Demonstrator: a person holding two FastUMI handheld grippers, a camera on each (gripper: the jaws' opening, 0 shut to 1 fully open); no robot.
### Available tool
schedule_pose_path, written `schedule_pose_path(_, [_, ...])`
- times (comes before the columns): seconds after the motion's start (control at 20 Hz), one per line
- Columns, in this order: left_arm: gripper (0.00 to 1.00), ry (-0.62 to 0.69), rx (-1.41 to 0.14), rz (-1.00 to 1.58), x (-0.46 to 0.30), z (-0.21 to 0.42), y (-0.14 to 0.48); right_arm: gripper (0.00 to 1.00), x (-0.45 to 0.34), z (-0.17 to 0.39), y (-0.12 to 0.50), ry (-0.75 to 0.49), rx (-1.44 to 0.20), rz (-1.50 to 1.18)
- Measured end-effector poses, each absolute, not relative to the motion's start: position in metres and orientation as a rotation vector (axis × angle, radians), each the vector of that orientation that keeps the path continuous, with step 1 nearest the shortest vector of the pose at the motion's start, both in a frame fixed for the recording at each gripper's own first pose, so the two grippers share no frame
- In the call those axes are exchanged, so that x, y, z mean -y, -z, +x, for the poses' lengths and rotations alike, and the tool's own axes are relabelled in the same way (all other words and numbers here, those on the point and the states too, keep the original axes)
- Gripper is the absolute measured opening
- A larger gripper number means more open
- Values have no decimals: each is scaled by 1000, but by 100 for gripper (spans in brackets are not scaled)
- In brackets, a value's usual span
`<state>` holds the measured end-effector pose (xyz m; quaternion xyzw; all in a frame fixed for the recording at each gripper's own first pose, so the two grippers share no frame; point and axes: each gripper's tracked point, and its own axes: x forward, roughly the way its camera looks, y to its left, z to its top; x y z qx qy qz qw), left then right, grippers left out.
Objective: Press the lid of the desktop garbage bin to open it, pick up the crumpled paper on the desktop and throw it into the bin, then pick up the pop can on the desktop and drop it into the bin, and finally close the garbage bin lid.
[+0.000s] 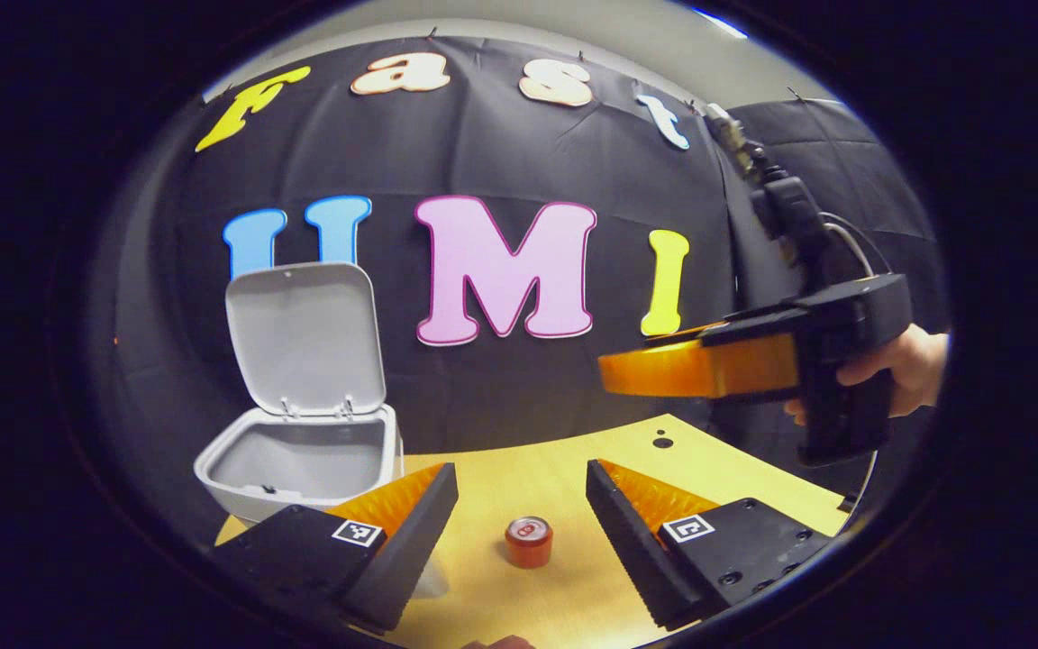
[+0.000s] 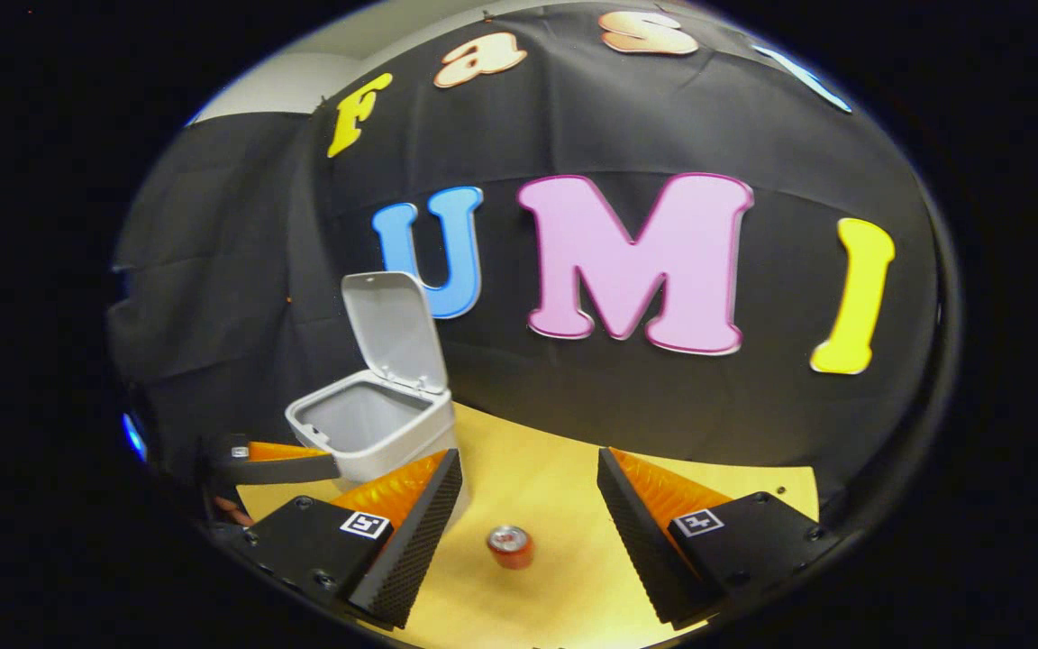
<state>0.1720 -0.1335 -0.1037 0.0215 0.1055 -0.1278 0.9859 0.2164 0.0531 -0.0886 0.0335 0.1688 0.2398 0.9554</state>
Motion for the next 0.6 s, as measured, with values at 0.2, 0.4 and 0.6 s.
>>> schedule_pose_path(0.2, [98, 258, -255, 72, 153, 210, 156, 97, 7, 199, 103, -391, -399, 86])
schedule_pose_path(0.4, [97, 210, -312, 66, 158, 247, 205, 97, 41, 185, 127, -350, -471, 85])
schedule_pose_path(0.6, [98, 175, -354, 101, 160, 272, 246, 95, 50, 177, 143, -367, -530, 70])
